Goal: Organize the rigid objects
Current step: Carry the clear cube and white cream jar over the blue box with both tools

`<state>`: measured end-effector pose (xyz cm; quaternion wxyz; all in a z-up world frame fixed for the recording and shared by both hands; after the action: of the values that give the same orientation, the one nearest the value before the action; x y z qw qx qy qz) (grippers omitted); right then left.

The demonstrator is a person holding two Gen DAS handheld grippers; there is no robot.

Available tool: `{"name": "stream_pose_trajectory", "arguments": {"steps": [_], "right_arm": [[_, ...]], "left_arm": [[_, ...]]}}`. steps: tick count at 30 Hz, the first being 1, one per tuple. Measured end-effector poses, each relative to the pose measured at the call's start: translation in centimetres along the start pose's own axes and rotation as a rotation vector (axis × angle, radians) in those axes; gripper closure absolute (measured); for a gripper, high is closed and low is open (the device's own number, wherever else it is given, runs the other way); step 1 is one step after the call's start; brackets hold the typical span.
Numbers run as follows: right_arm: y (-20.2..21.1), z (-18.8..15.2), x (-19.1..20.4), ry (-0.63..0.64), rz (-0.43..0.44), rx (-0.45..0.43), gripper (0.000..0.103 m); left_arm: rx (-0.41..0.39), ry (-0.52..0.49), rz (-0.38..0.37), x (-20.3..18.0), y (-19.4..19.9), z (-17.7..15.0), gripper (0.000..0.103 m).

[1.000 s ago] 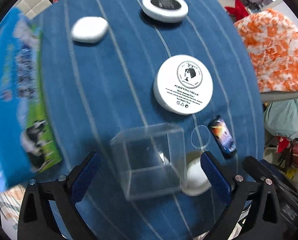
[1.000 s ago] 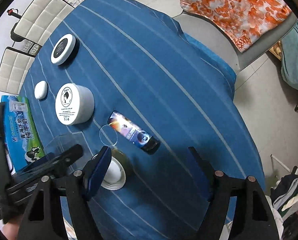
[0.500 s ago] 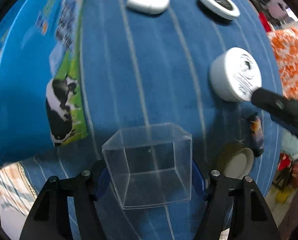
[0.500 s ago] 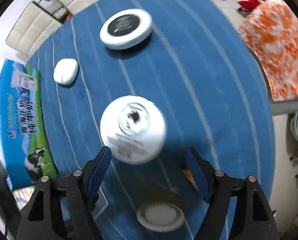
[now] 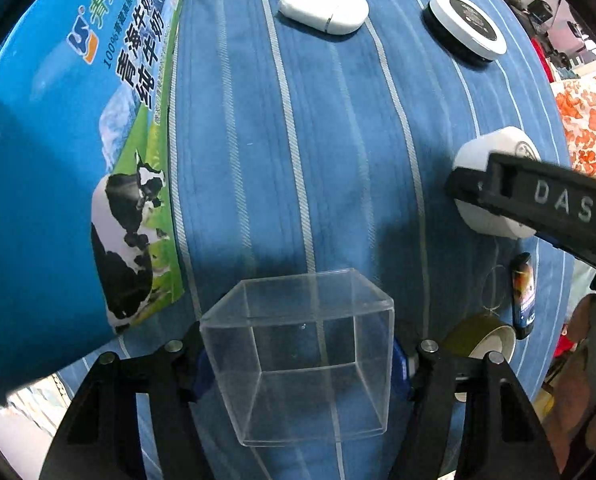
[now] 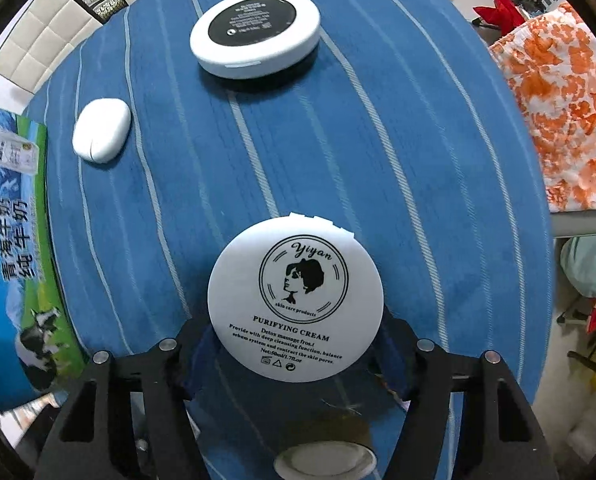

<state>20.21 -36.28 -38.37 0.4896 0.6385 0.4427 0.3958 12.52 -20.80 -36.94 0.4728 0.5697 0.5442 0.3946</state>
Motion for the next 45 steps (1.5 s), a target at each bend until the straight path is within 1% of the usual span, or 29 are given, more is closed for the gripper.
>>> {"name": "stream_pose_trajectory", "arguments": {"steps": [3,6,9,12,13,14,15,16,17,18,19,20,21,22,23,24,26,27,28,30,31,34,36,41,43,45], "right_arm": [[0.6,-0.9,-0.6,-0.002,-0.004,-0.010,0.034],[1.8,-2.1,-1.6,-0.001,-0.001,-0.036,0.035],[3.3,-3.7,-2.1,0.005,-0.003,-0.078,0.035],[5.6,-5.0,-2.0,0.027,-0.014,-0.142,0.038],[6.1,-5.5,-1.4,0.047,0.006,-0.158,0.077],[6.8,-5.9,-1.1,0.056,-0.003,-0.169,0.098],[7.5,-6.3,-0.6,0.078,-0.053,-0.186,0.098],[7.5,-6.5,0.1,0.103,-0.061,-0.175,0.098],[6.7,-6.7,0.3,0.117,-0.006,-0.106,0.097],[6.1,-6.8,0.2,0.095,0.094,-0.064,0.097],[6.0,-6.9,0.0,0.081,0.151,-0.051,0.089],[6.1,-7.1,-0.1,0.077,0.161,-0.051,0.070],[6.8,-7.1,-0.9,0.054,0.156,-0.081,0.060],[7.4,-7.1,-1.8,0.034,0.169,-0.114,0.045],[7.8,-7.0,-2.8,0.009,0.184,-0.139,0.038],[8.2,-6.8,-3.9,-0.041,0.184,-0.157,0.036],[8.0,-5.4,-5.7,-0.088,0.180,-0.171,0.031],[7.4,-4.7,-5.7,-0.096,0.171,-0.153,0.031],[6.4,-4.0,-5.2,-0.080,0.170,-0.114,0.031],[4.2,-2.9,-3.4,-0.045,0.172,-0.044,0.031],[3.3,-2.6,-2.7,-0.030,0.158,-0.018,0.031],[0.3,-1.5,-1.4,-0.007,0.083,0.040,0.030],[-0.6,-1.2,-1.2,-0.028,0.070,0.031,0.030],[-0.5,-1.7,-0.6,-0.031,0.030,0.013,0.033],[0.2,-2.4,-0.4,-0.032,0.035,-0.001,0.033],[1.8,-3.2,-0.3,-0.030,0.051,-0.034,0.033]], "left_arm": [[-0.005,-0.016,0.012,0.1,0.0,0.0,0.040],[-0.018,-0.045,0.021,0.1,0.7,-0.6,0.040],[-0.058,-0.076,0.027,-0.7,2.5,-1.0,0.040],[-0.109,-0.110,0.034,-1.2,5.1,-1.5,0.040],[-0.124,-0.119,0.035,-1.3,5.8,-1.7,0.040],[-0.142,-0.130,0.040,-1.5,6.7,-2.0,0.040],[-0.160,-0.140,0.044,-1.5,7.6,-2.2,0.040],[-0.178,-0.149,0.047,-1.6,8.4,-2.5,0.040],[-0.203,-0.158,0.051,-1.4,9.5,-2.8,0.040],[-0.214,-0.161,0.052,-1.2,9.9,-2.9,0.040],[-0.224,-0.164,0.053,-0.9,10.2,-3.1,0.040],[-0.230,-0.163,0.055,-0.5,10.5,-3.2,0.040],[-0.230,-0.159,0.051,0.3,10.3,-2.6,0.040],[-0.225,-0.149,0.037,0.8,10.3,-2.7,0.040],[-0.211,-0.130,0.016,1.4,10.1,-2.8,0.040],[-0.205,-0.121,0.007,1.3,9.8,-3.0,0.040],[-0.189,-0.090,-0.040,2.0,9.5,-2.9,0.040],[-0.184,-0.076,-0.064,1.9,9.4,-2.7,0.040],[-0.183,-0.076,-0.074,1.4,9.1,-2.3,0.040],[-0.186,-0.076,-0.094,0.1,9.3,-1.8,0.040],[-0.185,-0.079,-0.106,-0.7,9.2,-1.1,0.040],[-0.197,-0.096,-0.084,-2.0,9.4,0.0,0.040],[-0.196,-0.100,-0.070,-2.3,9.1,0.6,0.040],[-0.173,-0.091,-0.058,-1.9,8.0,1.3,0.040],[-0.174,-0.091,-0.054,-1.8,7.8,1.2,0.040],[-0.173,-0.091,-0.059,-1.6,8.0,0.8,0.040]]}}
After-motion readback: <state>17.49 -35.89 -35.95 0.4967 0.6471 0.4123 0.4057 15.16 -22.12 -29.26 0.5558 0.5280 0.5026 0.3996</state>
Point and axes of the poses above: each gripper's, at about its wrist camera, not at the fingertips, and y roughly against the way its jaws point, x to its left, z to its top, the point moved 6 cm from there along -y, roughly the way its jaws point, and after that the axes turned 10 degrees about x, right-handed, at the moved point
